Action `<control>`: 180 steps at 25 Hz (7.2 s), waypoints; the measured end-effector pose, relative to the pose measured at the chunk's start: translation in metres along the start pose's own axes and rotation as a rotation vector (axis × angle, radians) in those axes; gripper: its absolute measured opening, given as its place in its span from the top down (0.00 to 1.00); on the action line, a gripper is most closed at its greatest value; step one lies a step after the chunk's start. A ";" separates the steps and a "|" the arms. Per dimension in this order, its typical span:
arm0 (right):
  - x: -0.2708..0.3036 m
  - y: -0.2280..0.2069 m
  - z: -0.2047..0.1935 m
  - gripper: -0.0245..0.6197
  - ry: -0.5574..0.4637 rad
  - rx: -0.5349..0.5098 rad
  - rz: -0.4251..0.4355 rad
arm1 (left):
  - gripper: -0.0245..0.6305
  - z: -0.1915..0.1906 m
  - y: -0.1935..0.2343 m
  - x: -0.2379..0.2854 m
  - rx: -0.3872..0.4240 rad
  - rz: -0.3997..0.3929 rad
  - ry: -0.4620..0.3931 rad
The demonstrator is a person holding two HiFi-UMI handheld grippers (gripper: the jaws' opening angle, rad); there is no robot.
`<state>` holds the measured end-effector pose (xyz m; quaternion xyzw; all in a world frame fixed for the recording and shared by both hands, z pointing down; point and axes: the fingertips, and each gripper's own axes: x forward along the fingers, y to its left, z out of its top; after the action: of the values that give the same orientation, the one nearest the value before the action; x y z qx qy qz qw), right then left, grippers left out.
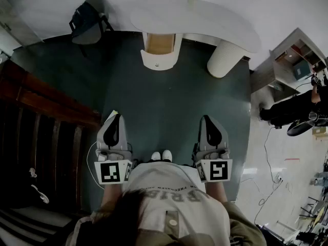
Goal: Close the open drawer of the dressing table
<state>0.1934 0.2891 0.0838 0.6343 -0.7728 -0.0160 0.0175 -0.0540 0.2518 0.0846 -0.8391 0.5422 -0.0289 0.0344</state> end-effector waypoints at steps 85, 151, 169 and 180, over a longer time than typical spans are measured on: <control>0.243 0.043 -0.022 0.60 -0.084 0.026 -0.292 | 0.48 -0.067 0.265 0.179 -0.066 -0.201 0.062; 0.477 -0.004 -0.521 0.65 0.337 0.089 -0.199 | 0.48 -0.400 0.166 0.412 -0.110 -0.259 0.101; 0.485 0.003 -0.534 0.73 0.156 -0.021 -0.205 | 0.48 -0.464 0.171 0.405 -0.095 -0.211 0.050; 0.482 0.004 -0.534 0.80 0.048 0.025 -0.202 | 0.48 -0.497 0.171 0.408 -0.147 -0.190 0.008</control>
<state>0.1205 -0.1846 0.6209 0.7093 -0.7044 0.0071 0.0263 -0.0842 -0.2029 0.5692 -0.8869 0.4608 0.0048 -0.0323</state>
